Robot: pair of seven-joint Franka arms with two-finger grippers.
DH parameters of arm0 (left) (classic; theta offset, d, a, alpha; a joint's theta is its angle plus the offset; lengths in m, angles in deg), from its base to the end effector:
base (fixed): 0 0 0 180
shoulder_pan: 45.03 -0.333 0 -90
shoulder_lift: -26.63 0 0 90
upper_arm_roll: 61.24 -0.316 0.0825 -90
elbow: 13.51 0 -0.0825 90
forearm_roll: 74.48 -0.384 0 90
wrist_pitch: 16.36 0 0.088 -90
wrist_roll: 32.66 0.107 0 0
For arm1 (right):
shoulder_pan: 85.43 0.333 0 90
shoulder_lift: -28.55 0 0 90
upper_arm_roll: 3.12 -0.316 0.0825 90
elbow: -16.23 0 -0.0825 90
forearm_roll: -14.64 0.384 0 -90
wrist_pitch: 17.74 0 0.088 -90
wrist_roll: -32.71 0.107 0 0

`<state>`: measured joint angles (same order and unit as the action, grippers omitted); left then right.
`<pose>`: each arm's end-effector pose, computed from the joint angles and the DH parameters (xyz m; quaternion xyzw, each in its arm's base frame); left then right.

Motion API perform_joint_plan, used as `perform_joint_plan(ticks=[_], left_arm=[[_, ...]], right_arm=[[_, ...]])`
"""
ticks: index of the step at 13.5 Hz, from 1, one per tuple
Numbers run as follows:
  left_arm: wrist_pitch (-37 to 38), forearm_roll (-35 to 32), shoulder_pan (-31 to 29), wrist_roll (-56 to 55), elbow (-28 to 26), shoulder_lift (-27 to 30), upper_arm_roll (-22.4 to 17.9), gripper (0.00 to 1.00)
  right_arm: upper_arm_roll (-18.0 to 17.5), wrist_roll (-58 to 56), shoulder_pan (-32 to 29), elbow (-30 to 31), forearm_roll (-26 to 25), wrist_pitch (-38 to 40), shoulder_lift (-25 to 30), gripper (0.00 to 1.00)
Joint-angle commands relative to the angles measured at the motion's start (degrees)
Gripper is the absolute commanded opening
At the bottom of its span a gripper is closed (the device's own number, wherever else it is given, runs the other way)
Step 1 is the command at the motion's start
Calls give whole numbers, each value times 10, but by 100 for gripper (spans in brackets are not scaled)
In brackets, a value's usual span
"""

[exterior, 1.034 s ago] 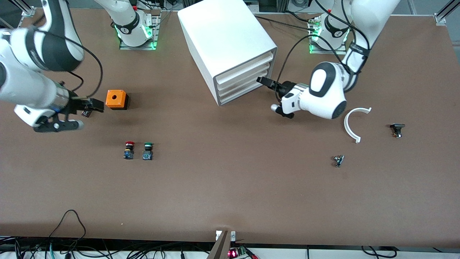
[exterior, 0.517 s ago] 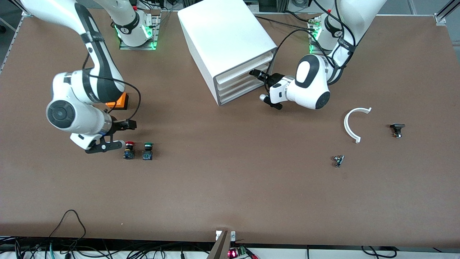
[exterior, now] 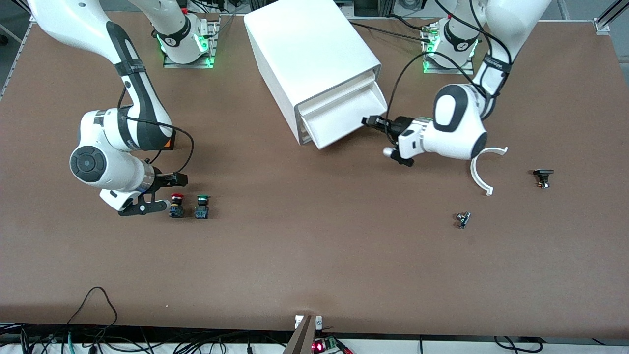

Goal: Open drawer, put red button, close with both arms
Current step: 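Pull the cabinet drawer open with the left gripper while the right gripper reaches buttons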

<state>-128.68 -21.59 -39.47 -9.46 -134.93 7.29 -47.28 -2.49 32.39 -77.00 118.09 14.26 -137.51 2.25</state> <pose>0.4891 -0.2287 0.2485 0.8885 -0.0680 -0.2109 0.4019 0.6324 0.0868 0.2887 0.9946 0.0728 -0.0726 0.0100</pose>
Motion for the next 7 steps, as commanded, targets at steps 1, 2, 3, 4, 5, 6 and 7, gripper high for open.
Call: perform_joint_plan(ticks=[1, 2, 3, 4, 5, 6, 7], left_arm=[[-59, -6, -2, -25, 15, 3, -17, 20], [-63, -8, -3, -19, 13, 4, -17, 92], [-63, -8, -3, -26, 14, 7, -17, 100], [-66, -8, -3, -26, 15, 7, -17, 100], [-75, -13, -3, -20, 22, 10, -27, 100], [-76, -34, -3, -22, 42, 14, -42, 100], [-77, -60, -3, -24, 69, 21, -71, 100]], right_arm=[[1, 1, -9, 10, 9, -35, 7, 100], [1, 1, -12, 9, 9, -41, 3, 100], [1, 1, -16, 7, 9, -52, -1, 100], [1, 1, -20, 3, 9, -60, -9, 100], [2, 1, -22, -2, 14, -73, -17, 100], [2, 1, -25, -3, 27, -91, -25, 100], [2, 6, -31, -3, 43, -108, -32, 100]])
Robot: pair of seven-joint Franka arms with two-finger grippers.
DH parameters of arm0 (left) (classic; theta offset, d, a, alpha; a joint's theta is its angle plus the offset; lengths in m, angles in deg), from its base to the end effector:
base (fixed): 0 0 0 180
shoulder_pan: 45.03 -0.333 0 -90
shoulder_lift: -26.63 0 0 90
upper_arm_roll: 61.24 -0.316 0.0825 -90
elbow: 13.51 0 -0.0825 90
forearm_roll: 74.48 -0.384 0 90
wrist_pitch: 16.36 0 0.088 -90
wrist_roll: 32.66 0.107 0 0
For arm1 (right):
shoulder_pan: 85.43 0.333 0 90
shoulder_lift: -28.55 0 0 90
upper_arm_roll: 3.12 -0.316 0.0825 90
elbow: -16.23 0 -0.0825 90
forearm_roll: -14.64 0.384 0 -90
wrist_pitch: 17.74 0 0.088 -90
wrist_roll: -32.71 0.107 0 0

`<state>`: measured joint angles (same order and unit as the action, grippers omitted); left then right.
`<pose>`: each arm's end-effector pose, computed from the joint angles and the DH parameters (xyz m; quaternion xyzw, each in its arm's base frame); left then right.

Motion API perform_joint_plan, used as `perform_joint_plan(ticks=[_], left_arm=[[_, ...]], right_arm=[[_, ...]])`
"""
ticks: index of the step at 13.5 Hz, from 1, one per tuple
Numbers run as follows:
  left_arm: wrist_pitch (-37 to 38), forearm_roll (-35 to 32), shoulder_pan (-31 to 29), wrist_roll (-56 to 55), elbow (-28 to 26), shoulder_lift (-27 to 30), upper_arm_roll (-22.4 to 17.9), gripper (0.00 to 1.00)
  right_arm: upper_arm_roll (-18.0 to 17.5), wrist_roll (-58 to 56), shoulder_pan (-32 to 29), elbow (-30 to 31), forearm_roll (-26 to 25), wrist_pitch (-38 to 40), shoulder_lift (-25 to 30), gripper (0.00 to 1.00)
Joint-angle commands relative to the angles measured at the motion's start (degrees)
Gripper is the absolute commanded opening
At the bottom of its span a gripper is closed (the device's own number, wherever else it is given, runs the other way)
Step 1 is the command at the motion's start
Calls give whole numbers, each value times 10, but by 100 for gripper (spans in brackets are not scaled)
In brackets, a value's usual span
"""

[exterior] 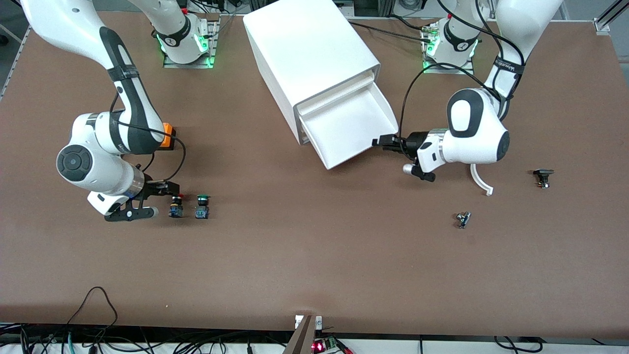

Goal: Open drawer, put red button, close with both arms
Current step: 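Grasp the red push button with the right gripper while the left gripper withdraws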

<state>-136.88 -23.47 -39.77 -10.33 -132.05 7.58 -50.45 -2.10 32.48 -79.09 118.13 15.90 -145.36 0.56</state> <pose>0.5356 -0.1909 0.2661 0.9209 -0.0339 -0.1178 0.3700 0.6494 0.0621 0.2800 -0.9989 -0.0425 0.0199 0.0035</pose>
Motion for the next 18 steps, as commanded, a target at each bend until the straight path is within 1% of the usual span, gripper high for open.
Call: perform_joint_plan(ticks=[1, 3, 4, 5, 6, 7, 8, 10, 11, 12, 13, 14, 16, 18], left_arm=[[5, -47, 0, -11, 61, 32, -72, 100], [5, -48, -2, -11, 76, 58, -109, 100], [7, -52, -3, -13, 76, 69, -112, 100], [12, -86, -19, -12, 76, 89, -117, 100], [23, -146, -33, -13, 79, 111, -117, 100], [53, -206, -38, -14, 92, 132, -118, 100], [104, -256, -48, -18, 121, 141, -126, 100], [211, -351, -50, -27, 199, 147, -146, 100], [254, -401, -50, -43, 229, 153, -147, 100], [285, -443, -50, -65, 253, 158, -147, 100], [305, -480, -49, -91, 265, 161, -142, 100], [310, -502, -48, -112, 266, 162, -140, 100], [311, -523, -45, -145, 265, 163, -141, 100], [310, -535, -45, -163, 263, 166, -141, 100]], right_arm=[[-2, 5, -12, -3, 33, -38, -21, 100], [-1, 1, -12, -10, 30, -48, -32, 100], [-1, 1, -12, -12, 27, -49, -36, 100], [-1, 1, -10, -13, 24, -49, -40, 100], [-1, 1, -9, -13, 24, -50, -43, 100], [-1, 1, -8, -13, 24, -53, -50, 100], [-1, 1, -10, -13, 24, -57, -58, 100], [-1, -5, -12, -13, 24, -73, -70, 100], [-1, -4, -12, -13, 25, -78, -72, 100], [-1, -3, -12, -13, 25, -81, -75, 100], [-1, -1, -10, -14, 25, -82, -79, 100], [-1, -1, -9, -14, 25, -84, -80, 100], [-1, -4, -10, -13, 25, -89, -90, 100], [-1, -4, -11, -14, 26, -90, -95, 96]])
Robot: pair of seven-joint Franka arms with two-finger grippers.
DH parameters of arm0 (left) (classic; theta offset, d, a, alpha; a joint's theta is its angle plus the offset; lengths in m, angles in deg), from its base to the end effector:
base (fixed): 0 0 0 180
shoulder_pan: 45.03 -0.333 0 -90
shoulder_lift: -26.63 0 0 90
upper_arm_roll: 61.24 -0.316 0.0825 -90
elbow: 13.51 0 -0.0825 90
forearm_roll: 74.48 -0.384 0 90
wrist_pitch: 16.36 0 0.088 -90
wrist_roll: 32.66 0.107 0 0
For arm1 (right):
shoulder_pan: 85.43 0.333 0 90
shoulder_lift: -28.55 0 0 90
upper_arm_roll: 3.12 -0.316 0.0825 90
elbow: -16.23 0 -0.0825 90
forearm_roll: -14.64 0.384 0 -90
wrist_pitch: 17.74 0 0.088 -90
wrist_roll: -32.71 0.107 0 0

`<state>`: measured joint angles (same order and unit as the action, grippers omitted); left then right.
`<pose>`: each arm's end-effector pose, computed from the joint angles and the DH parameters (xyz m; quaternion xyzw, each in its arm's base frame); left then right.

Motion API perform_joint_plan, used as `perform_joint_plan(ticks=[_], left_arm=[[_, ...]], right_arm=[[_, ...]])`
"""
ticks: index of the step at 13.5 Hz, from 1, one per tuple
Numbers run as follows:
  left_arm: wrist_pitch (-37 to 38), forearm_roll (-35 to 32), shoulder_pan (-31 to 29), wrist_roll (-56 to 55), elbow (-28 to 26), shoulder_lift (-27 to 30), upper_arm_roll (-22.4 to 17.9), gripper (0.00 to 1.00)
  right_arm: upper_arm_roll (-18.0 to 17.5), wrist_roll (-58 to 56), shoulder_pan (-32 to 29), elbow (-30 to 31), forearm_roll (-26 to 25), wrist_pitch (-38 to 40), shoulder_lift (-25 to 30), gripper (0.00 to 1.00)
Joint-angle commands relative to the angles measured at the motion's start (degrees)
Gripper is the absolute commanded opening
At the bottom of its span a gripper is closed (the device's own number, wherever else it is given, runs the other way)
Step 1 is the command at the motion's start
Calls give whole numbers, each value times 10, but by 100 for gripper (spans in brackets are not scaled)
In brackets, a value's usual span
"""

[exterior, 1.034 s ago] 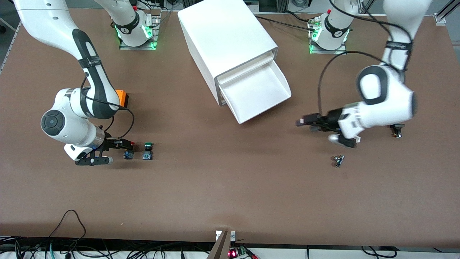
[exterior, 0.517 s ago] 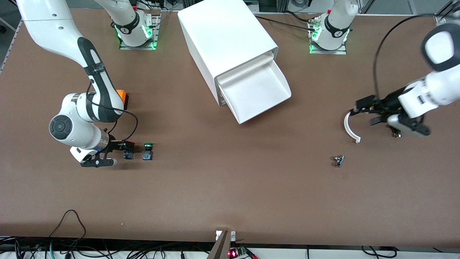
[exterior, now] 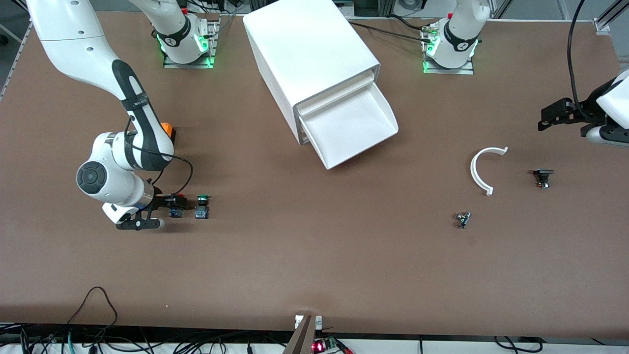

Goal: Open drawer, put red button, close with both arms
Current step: 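Grasp the red push button with the right gripper while the left gripper withdraws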

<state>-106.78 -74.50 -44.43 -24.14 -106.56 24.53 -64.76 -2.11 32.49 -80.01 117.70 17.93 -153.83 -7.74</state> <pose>0.5620 0.0281 0.5796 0.9980 -0.0488 -0.0412 0.0028 0.6556 0.0520 0.2006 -0.9996 -0.0211 0.0150 0.0138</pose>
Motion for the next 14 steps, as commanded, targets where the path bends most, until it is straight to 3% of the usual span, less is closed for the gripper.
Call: perform_joint_plan(ticks=[1, 3, 6, 9, 14], left_arm=[[8, -32, 1, -28, 5, 4, 2, 100], [-3, -32, 1, -30, -7, 11, 4, 100], [-1, -31, 3, -33, -1, 10, 21, 100], [-1, -27, 4, -48, 8, 9, 33, 100], [-1, -21, -2, -49, 15, 7, 36, 100]], right_arm=[[-1, -4, -2, -8, 7, -6, -14, 93], [-1, -8, -1, -9, 4, -5, -16, 81], [-2, -12, 1, -18, 3, -1, -16, 42], [-3, -12, 3, -25, 4, 1, -16, 30], [-4, -48, 1, -26, 6, 1, -16, 21]])
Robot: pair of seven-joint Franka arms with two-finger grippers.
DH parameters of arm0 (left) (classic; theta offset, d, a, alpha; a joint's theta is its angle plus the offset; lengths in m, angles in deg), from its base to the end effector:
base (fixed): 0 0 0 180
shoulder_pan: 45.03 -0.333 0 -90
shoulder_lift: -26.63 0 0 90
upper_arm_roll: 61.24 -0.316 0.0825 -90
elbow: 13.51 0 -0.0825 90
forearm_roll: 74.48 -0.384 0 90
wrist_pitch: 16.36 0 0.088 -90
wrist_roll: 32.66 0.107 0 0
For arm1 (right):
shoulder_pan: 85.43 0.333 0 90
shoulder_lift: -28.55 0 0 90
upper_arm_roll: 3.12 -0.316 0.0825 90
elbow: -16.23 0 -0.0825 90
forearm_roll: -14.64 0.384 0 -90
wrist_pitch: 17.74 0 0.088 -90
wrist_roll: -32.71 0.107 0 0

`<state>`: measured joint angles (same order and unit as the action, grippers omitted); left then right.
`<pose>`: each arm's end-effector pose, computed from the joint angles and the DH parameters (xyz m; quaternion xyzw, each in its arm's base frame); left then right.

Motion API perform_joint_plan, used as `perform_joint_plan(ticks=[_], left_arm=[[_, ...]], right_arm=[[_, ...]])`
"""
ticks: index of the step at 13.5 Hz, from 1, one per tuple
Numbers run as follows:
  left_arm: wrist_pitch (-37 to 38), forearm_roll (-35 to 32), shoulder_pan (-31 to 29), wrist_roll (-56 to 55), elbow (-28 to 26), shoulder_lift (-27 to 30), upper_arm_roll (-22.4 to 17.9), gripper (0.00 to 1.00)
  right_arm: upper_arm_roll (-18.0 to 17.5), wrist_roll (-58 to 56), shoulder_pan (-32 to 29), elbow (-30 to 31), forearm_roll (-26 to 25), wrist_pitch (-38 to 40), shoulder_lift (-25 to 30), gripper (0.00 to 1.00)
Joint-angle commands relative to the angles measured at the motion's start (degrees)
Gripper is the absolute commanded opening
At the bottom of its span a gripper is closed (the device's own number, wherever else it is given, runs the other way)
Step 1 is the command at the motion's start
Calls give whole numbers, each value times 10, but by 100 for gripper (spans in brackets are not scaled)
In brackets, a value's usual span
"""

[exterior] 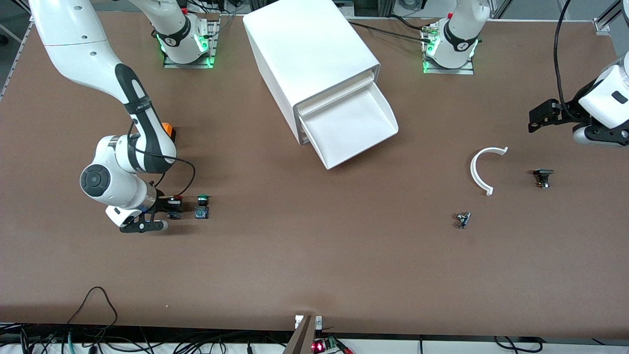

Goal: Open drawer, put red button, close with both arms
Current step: 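Lift the red push button with the right gripper toward the open drawer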

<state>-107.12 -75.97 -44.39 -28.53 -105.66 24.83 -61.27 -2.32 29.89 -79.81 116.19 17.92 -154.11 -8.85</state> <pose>0.5631 -0.0032 0.5904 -0.9987 0.0419 0.0282 0.0121 0.6620 0.0572 0.1989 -0.9987 -0.0472 0.0088 0.0152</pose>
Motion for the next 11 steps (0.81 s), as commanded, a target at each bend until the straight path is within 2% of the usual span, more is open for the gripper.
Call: perform_joint_plan(ticks=[1, 3, 8, 11], left_arm=[[1, -5, -3, -5, 7, 3, 0, 100], [2, -5, -2, -4, 7, 4, 3, 100], [4, -4, 0, -4, 8, 5, 3, 100], [4, -1, 0, -4, 8, 5, 2, 100]], right_arm=[[-3, -29, -1, -14, 7, 4, -4, 20], [-6, -61, -1, -34, 7, 18, 7, 18], [-10, -132, 11, -171, 8, 133, 13, 18], [-39, -211, 12, -221, 8, 157, 32, 18]])
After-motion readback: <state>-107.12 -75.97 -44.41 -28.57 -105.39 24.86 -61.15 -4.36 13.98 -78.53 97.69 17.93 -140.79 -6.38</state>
